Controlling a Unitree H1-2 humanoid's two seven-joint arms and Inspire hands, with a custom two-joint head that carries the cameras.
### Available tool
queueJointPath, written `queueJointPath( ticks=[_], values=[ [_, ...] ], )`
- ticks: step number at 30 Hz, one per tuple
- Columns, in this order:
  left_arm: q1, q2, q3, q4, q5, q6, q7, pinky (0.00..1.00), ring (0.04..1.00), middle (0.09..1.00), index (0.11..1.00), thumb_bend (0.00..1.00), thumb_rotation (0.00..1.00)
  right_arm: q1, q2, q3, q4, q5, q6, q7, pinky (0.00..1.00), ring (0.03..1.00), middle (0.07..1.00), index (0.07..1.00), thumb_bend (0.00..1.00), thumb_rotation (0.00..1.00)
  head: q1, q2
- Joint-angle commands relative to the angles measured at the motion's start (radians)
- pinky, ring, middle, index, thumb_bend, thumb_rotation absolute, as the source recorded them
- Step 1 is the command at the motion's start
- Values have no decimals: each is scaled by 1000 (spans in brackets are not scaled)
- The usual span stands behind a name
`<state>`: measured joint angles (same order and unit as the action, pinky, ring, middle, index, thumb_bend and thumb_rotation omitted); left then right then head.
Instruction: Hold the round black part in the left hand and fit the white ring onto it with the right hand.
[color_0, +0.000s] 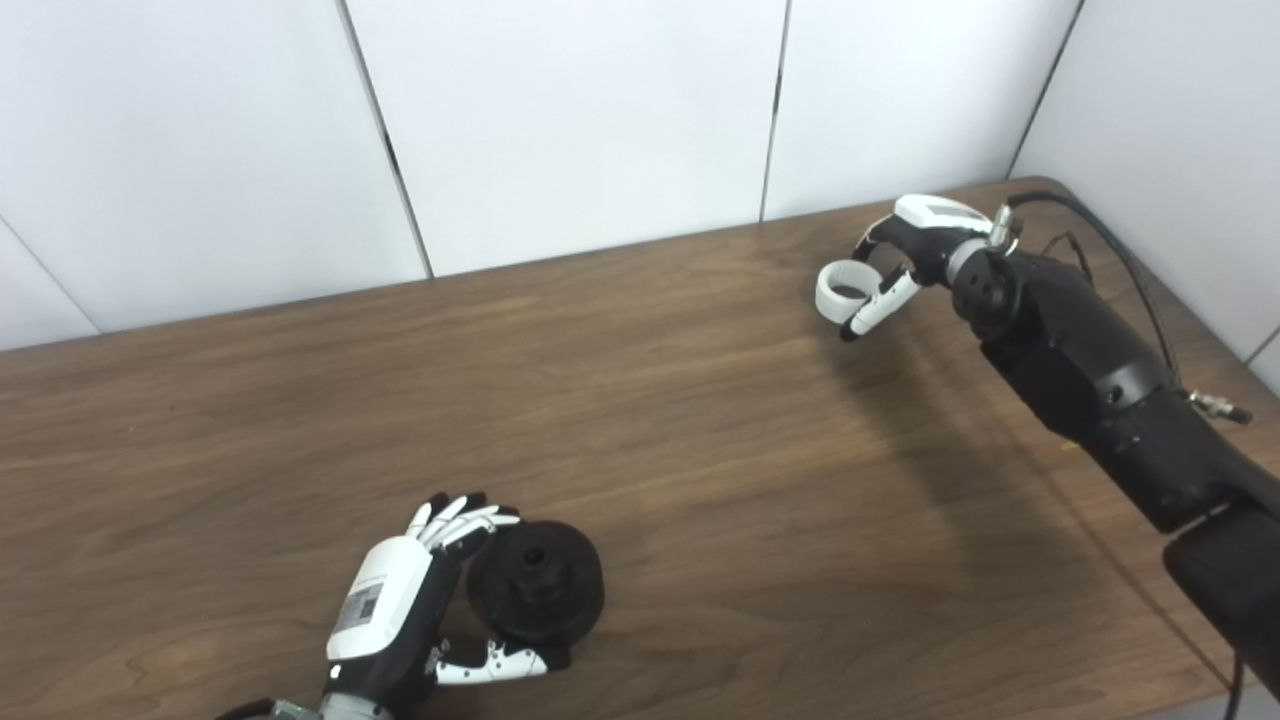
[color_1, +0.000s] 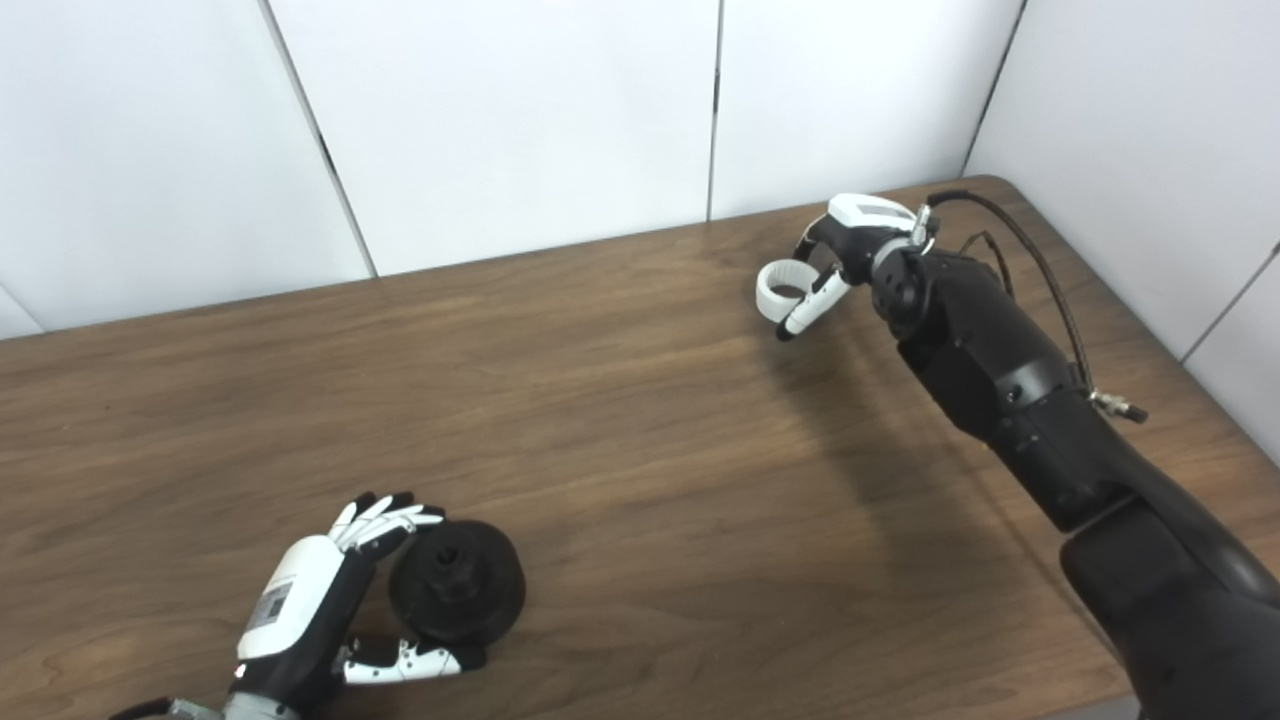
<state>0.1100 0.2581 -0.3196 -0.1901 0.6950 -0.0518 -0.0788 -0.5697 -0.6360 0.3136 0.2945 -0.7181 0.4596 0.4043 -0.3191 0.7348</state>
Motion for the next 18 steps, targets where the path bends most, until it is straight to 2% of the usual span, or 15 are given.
queueJointPath(
  ticks=[1, 11, 18],
  values=[
    [27, 36, 1, 7, 42, 38, -35, 1000, 915, 816, 483, 525, 72, -36, -30, -8, -23, -19, -19, -25, 986, 968, 922, 733, 880, 313, -1, 1],
    [26, 37, 1, -2, 45, 48, -47, 1000, 918, 816, 483, 525, 71, -29, -25, -3, -13, -23, -26, -38, 996, 963, 921, 739, 879, 311, 3, 1],
    [26, 38, 1, -7, 49, 48, -51, 1000, 919, 818, 483, 524, 72, -32, -22, 9, -10, -40, -35, -50, 975, 952, 909, 735, 837, 321, 5, 3]
  ],
)
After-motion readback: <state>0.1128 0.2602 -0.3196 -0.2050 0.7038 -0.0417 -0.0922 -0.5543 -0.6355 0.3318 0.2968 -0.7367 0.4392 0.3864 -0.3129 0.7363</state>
